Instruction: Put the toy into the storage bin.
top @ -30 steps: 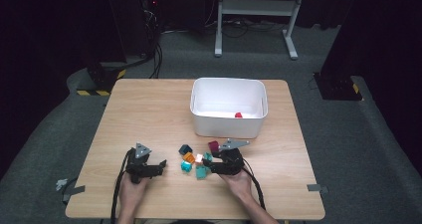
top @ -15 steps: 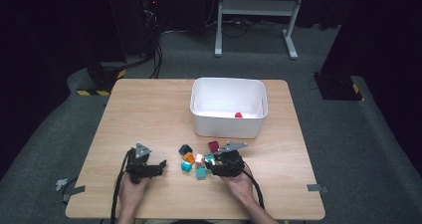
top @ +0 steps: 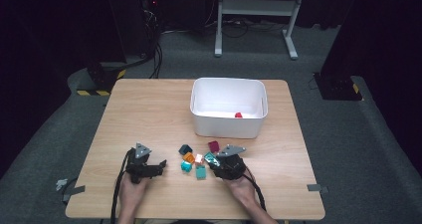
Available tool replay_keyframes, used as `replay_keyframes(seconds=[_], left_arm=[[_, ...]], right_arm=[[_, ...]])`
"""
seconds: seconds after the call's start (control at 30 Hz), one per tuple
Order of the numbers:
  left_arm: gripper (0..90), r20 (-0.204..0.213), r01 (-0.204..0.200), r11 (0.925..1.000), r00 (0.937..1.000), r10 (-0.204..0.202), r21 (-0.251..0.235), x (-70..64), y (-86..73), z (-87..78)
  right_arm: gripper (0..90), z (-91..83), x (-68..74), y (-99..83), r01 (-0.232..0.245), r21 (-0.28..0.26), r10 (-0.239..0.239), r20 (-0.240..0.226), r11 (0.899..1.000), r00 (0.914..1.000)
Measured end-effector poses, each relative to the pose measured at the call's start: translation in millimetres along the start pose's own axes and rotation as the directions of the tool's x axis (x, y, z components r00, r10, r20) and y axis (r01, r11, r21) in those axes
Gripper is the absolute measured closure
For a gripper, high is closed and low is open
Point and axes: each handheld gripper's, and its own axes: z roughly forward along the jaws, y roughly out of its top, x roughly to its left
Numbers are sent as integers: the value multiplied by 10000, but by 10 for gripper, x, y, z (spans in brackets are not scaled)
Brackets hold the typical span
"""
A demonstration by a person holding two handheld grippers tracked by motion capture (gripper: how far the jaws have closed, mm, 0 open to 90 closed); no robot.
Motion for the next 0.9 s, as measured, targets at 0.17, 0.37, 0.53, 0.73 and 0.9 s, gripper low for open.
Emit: replay_keyframes(seconds=[0.17, 0.37, 0.53, 0.73, 0.9], left_arm=[[131, 0, 2, 10000, 10000, -2, 0, 0, 0, 0], [130, 1, 1, 10000, 10000, -1, -1, 0, 0, 0], [130, -1, 4, 10000, 10000, -4, -3, 0, 0, 0], [130, 0, 4, 10000, 10000, -4, -3, 0, 0, 0], [130, 1, 1, 10000, 10000, -1, -2, 0, 0, 0]], right_arm=[[584, -13, 2, -11, 80, -18, -80, 70, 10000, 9999], [586, -48, -23, -31, 42, -63, -41, 83, 10000, 10000], [587, -159, -65, -15, 104, -276, -101, 75, 9996, 9999], [586, -277, -98, 31, 140, -474, -143, -61, 9988, 9999], [586, -403, -134, 95, 180, -704, -190, -139, 9974, 9997]])
